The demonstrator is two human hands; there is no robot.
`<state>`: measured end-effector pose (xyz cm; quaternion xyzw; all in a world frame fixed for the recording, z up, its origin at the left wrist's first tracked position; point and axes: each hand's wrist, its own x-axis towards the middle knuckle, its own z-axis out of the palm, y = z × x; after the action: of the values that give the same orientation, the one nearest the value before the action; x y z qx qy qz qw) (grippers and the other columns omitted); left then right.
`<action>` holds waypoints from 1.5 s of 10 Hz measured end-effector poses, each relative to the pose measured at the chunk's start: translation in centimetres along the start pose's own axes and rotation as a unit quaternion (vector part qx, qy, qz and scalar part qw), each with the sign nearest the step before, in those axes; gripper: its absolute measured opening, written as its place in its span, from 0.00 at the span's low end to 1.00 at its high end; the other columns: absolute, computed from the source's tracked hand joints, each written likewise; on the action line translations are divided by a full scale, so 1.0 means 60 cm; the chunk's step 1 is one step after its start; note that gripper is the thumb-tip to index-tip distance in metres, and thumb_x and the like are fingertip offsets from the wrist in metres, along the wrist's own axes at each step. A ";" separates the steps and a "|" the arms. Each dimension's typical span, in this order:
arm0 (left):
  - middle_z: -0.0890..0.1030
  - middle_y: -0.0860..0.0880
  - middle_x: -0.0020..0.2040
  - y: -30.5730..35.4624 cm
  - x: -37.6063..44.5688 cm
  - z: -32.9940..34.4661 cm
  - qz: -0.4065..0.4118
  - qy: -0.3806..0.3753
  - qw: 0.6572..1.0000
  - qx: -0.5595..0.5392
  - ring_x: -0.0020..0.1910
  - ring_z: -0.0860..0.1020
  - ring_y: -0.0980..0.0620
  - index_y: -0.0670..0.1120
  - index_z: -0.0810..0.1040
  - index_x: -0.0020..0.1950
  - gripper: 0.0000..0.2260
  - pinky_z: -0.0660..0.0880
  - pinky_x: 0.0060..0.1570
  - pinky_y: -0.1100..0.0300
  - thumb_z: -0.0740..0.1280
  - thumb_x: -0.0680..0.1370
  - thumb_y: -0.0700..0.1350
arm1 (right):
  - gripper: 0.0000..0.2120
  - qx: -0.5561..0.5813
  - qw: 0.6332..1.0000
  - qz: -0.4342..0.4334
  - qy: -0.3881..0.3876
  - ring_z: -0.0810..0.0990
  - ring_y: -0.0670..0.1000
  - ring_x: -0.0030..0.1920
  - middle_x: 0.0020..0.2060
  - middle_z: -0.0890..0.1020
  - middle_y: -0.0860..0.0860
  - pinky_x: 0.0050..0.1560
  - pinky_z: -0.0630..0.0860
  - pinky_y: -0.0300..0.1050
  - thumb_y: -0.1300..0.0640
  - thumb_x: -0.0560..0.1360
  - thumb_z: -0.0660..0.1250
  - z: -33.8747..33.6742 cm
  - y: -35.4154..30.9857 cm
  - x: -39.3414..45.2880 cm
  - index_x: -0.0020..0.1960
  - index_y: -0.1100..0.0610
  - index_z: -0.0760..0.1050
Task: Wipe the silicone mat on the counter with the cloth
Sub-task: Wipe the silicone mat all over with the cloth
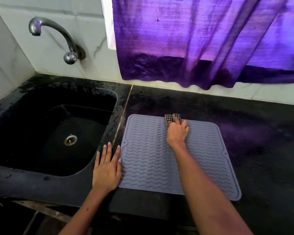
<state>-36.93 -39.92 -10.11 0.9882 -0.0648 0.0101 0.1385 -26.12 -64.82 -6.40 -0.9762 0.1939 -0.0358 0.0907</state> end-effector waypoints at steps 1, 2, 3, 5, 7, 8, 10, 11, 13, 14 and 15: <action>0.49 0.45 0.78 0.000 0.001 0.000 0.001 0.001 1.000 -0.005 0.77 0.43 0.49 0.49 0.53 0.77 0.33 0.41 0.75 0.51 0.33 0.75 0.58 | 0.17 -0.005 1.000 -0.008 -0.002 0.58 0.59 0.70 0.73 0.63 0.52 0.66 0.59 0.56 0.62 0.76 0.63 0.002 0.002 -0.003 0.64 0.52 0.75; 0.48 0.45 0.78 -0.001 0.000 0.000 0.001 -0.003 1.000 0.004 0.77 0.43 0.49 0.50 0.51 0.77 0.33 0.40 0.75 0.51 0.32 0.74 0.58 | 0.20 0.032 0.999 0.005 -0.023 0.58 0.58 0.70 0.73 0.62 0.51 0.66 0.60 0.57 0.64 0.76 0.64 -0.008 0.004 0.001 0.65 0.50 0.74; 0.48 0.45 0.78 -0.001 0.001 0.000 0.002 -0.004 1.000 0.010 0.78 0.43 0.48 0.50 0.51 0.77 0.33 0.40 0.75 0.51 0.31 0.74 0.58 | 0.17 0.087 0.995 0.030 -0.031 0.61 0.58 0.70 0.71 0.66 0.51 0.66 0.62 0.57 0.66 0.74 0.65 -0.027 0.004 0.009 0.60 0.53 0.78; 0.45 0.45 0.79 -0.001 0.002 0.000 0.000 -0.013 1.000 0.025 0.78 0.42 0.48 0.51 0.48 0.78 0.34 0.39 0.75 0.51 0.29 0.73 0.58 | 0.19 0.092 0.996 0.001 0.010 0.62 0.58 0.68 0.72 0.68 0.50 0.65 0.62 0.53 0.66 0.75 0.64 -0.009 -0.016 -0.040 0.64 0.52 0.76; 0.46 0.45 0.79 -0.001 0.001 0.000 0.001 -0.010 1.000 0.023 0.78 0.43 0.48 0.51 0.49 0.77 0.34 0.39 0.75 0.52 0.30 0.73 0.58 | 0.16 0.026 0.999 -0.024 -0.001 0.61 0.58 0.67 0.73 0.65 0.51 0.63 0.63 0.53 0.63 0.76 0.63 0.001 -0.024 -0.053 0.62 0.52 0.76; 0.48 0.44 0.78 0.000 0.002 0.001 0.001 -0.006 1.000 0.015 0.78 0.44 0.47 0.50 0.51 0.77 0.33 0.40 0.75 0.51 0.31 0.74 0.58 | 0.18 0.026 0.999 -0.028 -0.007 0.61 0.58 0.67 0.72 0.66 0.49 0.63 0.63 0.53 0.65 0.76 0.62 -0.002 -0.022 -0.047 0.63 0.52 0.76; 0.47 0.45 0.79 -0.001 0.000 0.001 0.003 -0.010 1.000 0.015 0.78 0.43 0.48 0.50 0.50 0.77 0.34 0.39 0.75 0.52 0.30 0.73 0.58 | 0.12 0.090 0.994 0.047 -0.044 0.65 0.58 0.65 0.59 0.79 0.55 0.61 0.66 0.52 0.64 0.77 0.62 -0.035 -0.037 -0.017 0.57 0.56 0.78; 0.46 0.45 0.79 0.000 0.001 -0.001 0.001 -0.009 1.000 0.013 0.78 0.42 0.48 0.51 0.49 0.77 0.34 0.38 0.74 0.52 0.29 0.73 0.58 | 0.14 0.157 0.986 0.053 -0.005 0.66 0.58 0.65 0.59 0.79 0.55 0.62 0.67 0.52 0.64 0.77 0.63 -0.041 -0.060 -0.009 0.60 0.54 0.77; 0.45 0.45 0.79 -0.001 0.001 0.000 0.004 -0.006 1.000 0.016 0.78 0.41 0.48 0.51 0.49 0.78 0.34 0.37 0.74 0.52 0.29 0.73 0.57 | 0.14 0.094 0.995 -0.027 -0.018 0.66 0.59 0.63 0.61 0.76 0.56 0.61 0.65 0.51 0.66 0.77 0.61 -0.014 -0.104 -0.010 0.59 0.57 0.77; 0.46 0.45 0.79 -0.001 0.002 0.000 0.006 -0.004 1.000 0.012 0.78 0.42 0.48 0.50 0.50 0.77 0.33 0.37 0.74 0.52 0.30 0.74 0.57 | 0.10 0.026 0.998 -0.046 -0.041 0.62 0.61 0.66 0.69 0.68 0.54 0.64 0.63 0.54 0.66 0.76 0.61 0.003 -0.113 -0.016 0.53 0.58 0.78; 0.47 0.45 0.78 0.000 0.002 0.001 0.006 -0.002 1.000 0.004 0.78 0.43 0.48 0.50 0.52 0.77 0.33 0.38 0.74 0.52 0.32 0.75 0.57 | 0.12 0.000 0.997 -0.062 -0.046 0.61 0.61 0.67 0.73 0.64 0.53 0.64 0.63 0.55 0.65 0.77 0.61 0.009 -0.111 -0.017 0.57 0.56 0.77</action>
<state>-36.79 -39.94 -10.17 0.9883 -0.0713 0.0091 0.1346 -24.52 -58.27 -5.71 -0.9870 0.1282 0.0035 0.0970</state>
